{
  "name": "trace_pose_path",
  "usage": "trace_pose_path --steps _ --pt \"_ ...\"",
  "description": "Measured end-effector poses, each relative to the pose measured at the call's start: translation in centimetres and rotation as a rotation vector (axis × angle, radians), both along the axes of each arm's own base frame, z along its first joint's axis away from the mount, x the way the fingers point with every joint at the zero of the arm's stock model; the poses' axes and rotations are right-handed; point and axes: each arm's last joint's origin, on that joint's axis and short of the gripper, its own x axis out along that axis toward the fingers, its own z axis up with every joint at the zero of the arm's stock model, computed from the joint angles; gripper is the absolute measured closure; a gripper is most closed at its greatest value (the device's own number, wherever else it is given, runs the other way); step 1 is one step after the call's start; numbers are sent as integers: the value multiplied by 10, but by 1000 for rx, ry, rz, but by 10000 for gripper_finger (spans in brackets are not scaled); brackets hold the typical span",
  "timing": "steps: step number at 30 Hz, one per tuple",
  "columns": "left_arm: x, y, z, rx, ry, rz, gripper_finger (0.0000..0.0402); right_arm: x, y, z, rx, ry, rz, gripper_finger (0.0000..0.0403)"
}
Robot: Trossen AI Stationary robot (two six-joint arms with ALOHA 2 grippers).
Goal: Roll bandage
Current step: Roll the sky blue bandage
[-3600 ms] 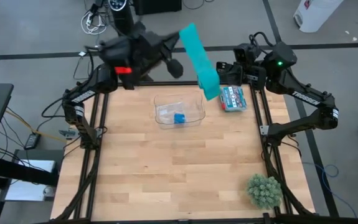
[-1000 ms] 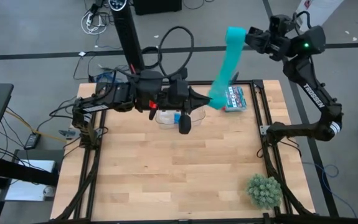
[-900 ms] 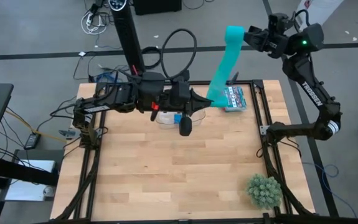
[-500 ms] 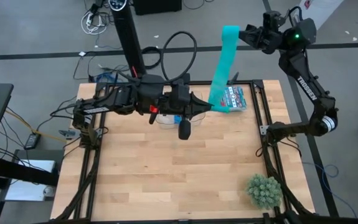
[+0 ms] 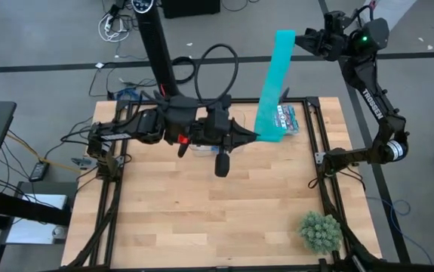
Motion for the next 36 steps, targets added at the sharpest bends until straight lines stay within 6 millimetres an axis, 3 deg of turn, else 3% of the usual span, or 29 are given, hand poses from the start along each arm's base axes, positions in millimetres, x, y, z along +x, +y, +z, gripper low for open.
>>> trace_pose_path --steps 6,20,24,32,36 --pt "0 0 -3 9 28 18 397 4 4 2 -6 -12 24 403" --pt "0 7 -10 31 105 78 391 11 41 23 -70 -123 99 403" --pt "0 7 -11 26 113 73 351 10 41 23 -71 -123 99 403" --pt "-1 12 -19 -44 191 99 221 10 41 23 -70 -123 99 403" --pt "-3 14 -23 -34 244 119 193 10 41 23 -69 -123 100 403"
